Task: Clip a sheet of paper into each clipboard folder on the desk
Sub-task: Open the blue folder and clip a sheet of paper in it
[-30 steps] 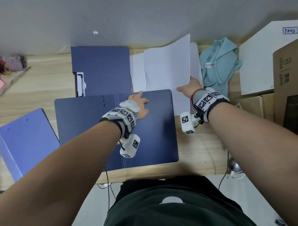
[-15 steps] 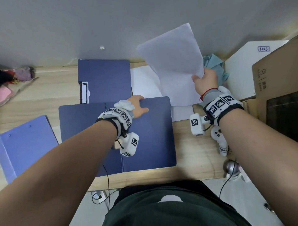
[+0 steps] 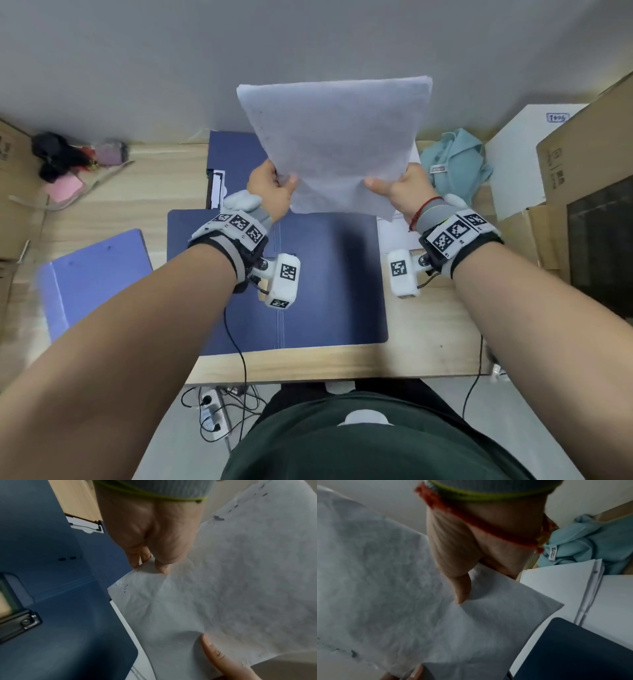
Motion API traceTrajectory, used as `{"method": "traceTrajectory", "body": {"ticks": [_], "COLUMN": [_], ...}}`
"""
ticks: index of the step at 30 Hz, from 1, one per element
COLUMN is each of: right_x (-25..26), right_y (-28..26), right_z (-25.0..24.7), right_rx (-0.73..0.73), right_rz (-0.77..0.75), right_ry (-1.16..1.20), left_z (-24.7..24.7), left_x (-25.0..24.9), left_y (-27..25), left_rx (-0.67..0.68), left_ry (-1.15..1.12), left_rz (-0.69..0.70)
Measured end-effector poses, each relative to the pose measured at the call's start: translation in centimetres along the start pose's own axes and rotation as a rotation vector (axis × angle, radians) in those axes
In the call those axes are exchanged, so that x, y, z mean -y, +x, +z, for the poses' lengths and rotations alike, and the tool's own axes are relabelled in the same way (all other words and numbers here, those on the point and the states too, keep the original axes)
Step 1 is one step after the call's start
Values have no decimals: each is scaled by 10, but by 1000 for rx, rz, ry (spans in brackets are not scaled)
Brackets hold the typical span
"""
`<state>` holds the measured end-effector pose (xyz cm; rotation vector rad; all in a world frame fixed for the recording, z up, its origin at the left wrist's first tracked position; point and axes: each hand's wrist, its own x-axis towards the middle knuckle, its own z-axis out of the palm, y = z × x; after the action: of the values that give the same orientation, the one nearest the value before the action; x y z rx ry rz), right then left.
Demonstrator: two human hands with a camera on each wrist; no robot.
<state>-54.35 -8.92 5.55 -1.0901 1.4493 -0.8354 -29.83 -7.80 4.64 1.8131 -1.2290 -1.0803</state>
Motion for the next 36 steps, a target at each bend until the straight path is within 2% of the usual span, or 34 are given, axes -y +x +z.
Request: {"method": "traceTrajectory", "body": {"ticks": [12, 16, 18, 22, 25, 28, 31, 36], "right_x": [-18, -17, -22, -37, -34, -29, -39, -78], "right_y": [-31, -30, -27, -22, -21, -26, -29, -36], "right_z": [12, 10, 8, 3, 0, 0, 1, 5], "right_rx": [35, 8, 12, 43, 5, 48, 131, 75], "right_rz": [53, 11, 18, 72, 13, -17, 82, 236], "right_ry": [-16, -22, -81, -363, -351, -310, -301, -460], "left_z": [-19, -18, -17, -16, -16, -16, -16, -10], "left_x": [8, 4, 6, 14, 6, -2, -2, 26], "left_y": [-42, -43, -41, -42, -43, -40, -39, -42], "left_rx": [59, 7, -3, 48, 32, 32, 29, 125], "left_ry": [12, 42, 72, 135, 107, 89, 35, 66], "left_rz": [-23, 3, 4, 8, 76, 110, 5, -232]}}
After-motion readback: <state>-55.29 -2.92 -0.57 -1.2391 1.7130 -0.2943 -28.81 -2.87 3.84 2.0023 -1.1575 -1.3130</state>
